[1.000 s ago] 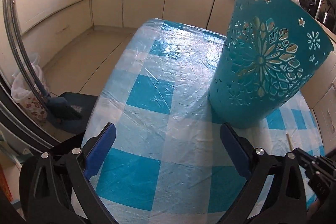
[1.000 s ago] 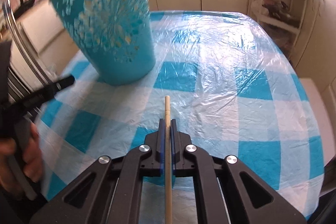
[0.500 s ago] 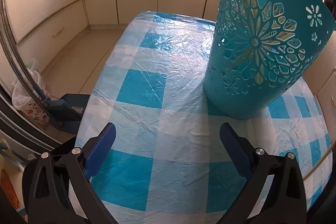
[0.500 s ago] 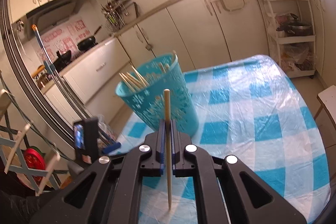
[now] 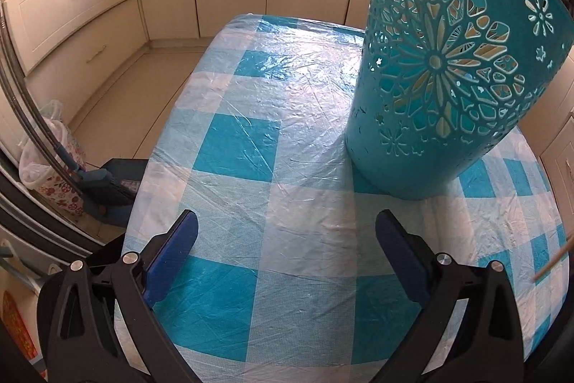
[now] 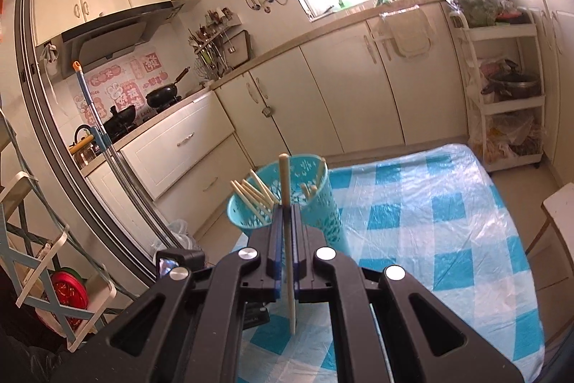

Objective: Organize utensils
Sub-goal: 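Lift the right tool's chopstick over the basket, lower it in and open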

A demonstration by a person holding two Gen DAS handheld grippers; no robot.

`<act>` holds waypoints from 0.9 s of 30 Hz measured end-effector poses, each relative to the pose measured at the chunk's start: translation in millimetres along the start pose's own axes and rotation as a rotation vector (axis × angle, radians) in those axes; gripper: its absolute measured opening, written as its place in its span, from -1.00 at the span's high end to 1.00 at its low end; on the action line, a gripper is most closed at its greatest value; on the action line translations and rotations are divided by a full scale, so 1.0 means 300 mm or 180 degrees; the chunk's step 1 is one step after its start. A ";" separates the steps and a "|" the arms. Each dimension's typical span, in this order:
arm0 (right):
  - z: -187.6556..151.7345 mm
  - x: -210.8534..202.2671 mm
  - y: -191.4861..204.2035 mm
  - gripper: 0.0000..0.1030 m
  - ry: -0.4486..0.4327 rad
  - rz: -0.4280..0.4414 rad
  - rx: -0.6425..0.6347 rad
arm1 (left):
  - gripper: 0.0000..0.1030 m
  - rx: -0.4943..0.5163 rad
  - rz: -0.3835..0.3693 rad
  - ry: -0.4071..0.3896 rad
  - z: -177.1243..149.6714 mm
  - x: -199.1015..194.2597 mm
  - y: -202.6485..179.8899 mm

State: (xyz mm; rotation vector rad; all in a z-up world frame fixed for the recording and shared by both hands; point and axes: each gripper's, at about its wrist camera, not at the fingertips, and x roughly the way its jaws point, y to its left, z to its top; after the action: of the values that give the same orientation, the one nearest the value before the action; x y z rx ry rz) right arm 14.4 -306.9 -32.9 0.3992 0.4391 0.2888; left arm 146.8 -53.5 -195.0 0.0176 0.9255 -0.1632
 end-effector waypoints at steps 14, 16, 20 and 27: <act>0.285 0.003 0.146 0.90 -0.0542 0.0075 -0.0412 | -0.85 0.0001 -0.0032 0.0013 0.000 0.001 0.000; 0.287 0.036 0.147 0.91 -0.0560 0.0033 -0.0448 | -0.85 -0.0002 -0.0036 0.0013 0.001 0.002 0.001; 0.229 0.152 0.136 0.91 -0.0383 -0.0136 -0.0538 | -0.85 -0.0008 -0.0048 0.0014 0.002 0.004 0.003; 0.089 0.308 0.064 0.91 0.0081 -0.0347 -0.0491 | -0.85 -0.0016 -0.0062 0.0016 0.004 0.006 0.006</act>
State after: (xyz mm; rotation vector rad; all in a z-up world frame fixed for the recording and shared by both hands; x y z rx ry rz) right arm 103.3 -265.6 -34.8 0.2201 0.4586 0.2202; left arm 149.1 -52.2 -195.9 0.0043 0.9312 -0.1788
